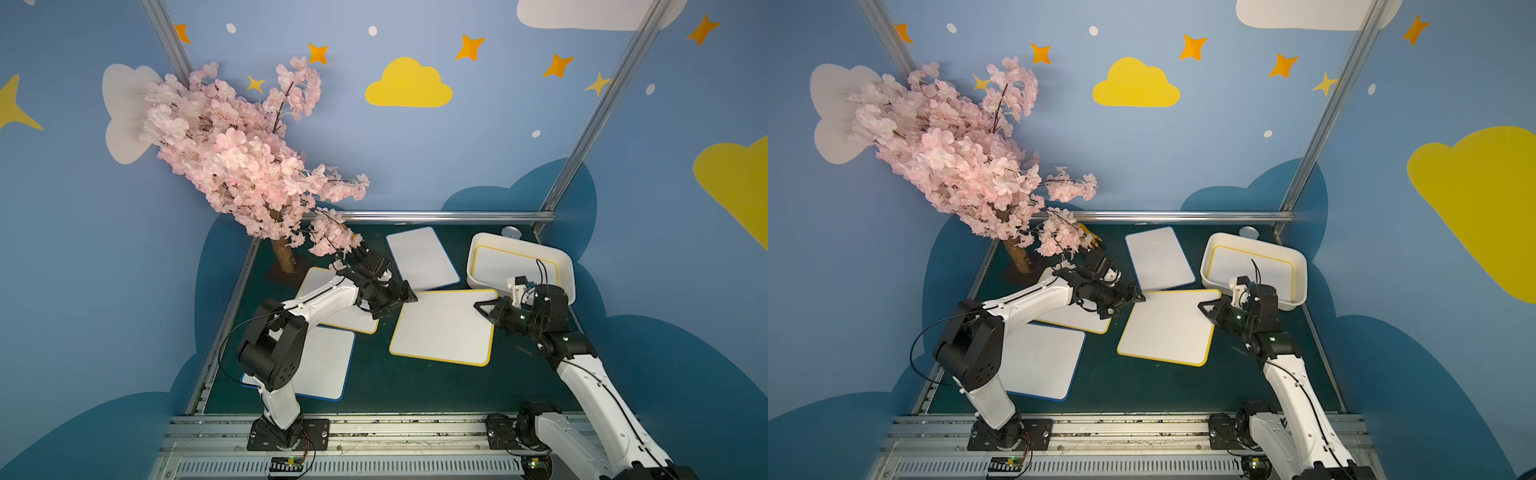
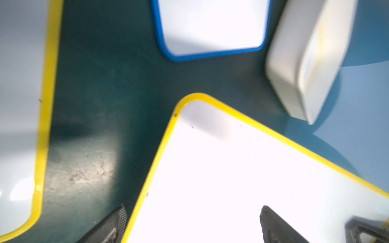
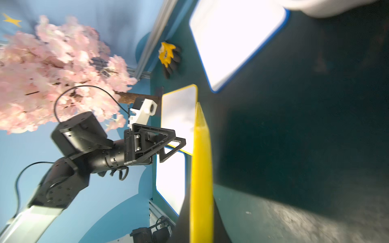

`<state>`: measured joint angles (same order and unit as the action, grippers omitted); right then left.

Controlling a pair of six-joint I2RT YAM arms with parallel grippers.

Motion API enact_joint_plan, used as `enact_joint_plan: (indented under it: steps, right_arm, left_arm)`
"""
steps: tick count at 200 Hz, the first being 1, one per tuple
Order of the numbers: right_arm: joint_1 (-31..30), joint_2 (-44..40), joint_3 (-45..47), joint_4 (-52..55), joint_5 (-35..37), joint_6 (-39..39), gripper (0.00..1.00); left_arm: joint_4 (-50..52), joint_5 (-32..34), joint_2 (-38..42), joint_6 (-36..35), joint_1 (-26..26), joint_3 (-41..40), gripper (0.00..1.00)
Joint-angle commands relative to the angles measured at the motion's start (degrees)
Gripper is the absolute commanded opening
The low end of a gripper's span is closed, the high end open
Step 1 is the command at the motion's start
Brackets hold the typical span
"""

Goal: Put the whiteboard into the storage box
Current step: Pick up the whiteboard at the center of the board.

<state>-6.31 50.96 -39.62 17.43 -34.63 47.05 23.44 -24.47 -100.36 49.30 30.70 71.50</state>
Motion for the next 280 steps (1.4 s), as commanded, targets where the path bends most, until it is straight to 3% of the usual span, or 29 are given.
enact_joint_plan:
  steps: [1,62,149,203,239,280]
  right_arm:
    - [0.3,1.1,-6.8,0.2,-2.3,-2.0,0.02]
    - [3.2,9.9,-18.8,-0.7,-6.0,-3.1,0.00]
    - [8.1,17.4,-24.6,-11.5,-15.8,5.5,0.01]
    - [9.5,18.7,-24.5,-16.4,-18.2,9.1,0.01]
    - [10.1,20.0,-25.7,-18.4,-19.6,11.3,0.02]
    - [11.0,22.9,-27.1,-22.2,-22.1,14.9,0.02]
  left_arm:
    - [-1.9,-3.9,1.6,-1.2,-1.3,-0.9,1.00]
    - [-13.0,-12.7,6.3,3.2,-8.2,-5.3,1.00]
    - [-32.0,-20.6,7.2,13.5,-12.4,-9.8,0.99]
    - [-44.6,-19.7,7.1,23.1,-11.9,-9.9,0.97]
    - [-49.0,-18.4,6.2,25.8,-10.9,-9.0,0.93]
    - [-53.6,-17.0,4.5,27.4,-9.1,-6.5,0.82]
